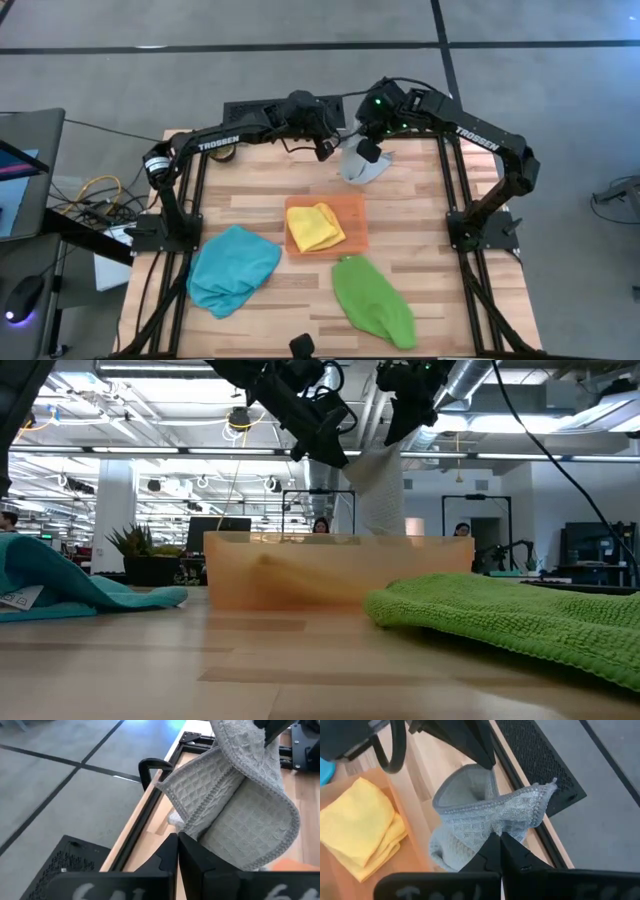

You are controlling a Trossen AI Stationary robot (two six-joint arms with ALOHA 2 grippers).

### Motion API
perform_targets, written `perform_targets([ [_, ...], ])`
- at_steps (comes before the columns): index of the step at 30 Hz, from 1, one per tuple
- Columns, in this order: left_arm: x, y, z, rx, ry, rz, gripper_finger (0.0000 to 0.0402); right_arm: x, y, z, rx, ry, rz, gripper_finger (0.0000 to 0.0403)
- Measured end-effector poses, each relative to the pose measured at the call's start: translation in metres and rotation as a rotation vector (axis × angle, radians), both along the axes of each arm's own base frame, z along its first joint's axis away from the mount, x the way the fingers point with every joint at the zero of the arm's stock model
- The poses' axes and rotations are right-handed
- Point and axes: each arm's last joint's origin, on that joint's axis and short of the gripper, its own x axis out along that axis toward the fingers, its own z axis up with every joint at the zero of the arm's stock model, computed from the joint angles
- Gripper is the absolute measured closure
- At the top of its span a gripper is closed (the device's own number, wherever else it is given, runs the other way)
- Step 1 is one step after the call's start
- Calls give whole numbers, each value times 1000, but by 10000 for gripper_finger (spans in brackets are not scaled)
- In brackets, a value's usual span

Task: Sort microfiber towel by color & place in baskets
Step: Fold the gray towel

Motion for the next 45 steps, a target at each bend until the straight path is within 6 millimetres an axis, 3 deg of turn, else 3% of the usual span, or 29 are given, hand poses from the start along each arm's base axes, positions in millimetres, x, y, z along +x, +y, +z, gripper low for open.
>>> perform_targets([
  [9, -3, -9, -9, -73, 89, -73, 401, -5, 2, -3, 29, 55, -1, 373],
  [17, 2, -22, -9, -2, 110, -339, 401, -7, 4, -5, -19, 114, 108, 388],
  [29, 9, -18, 0, 105, 36, -274, 398, -7, 7, -5, -3, 114, 275, 399],
  [45, 9, -12, 6, 196, -6, -342, 282, -5, 10, -5, 12, 103, 303, 397],
])
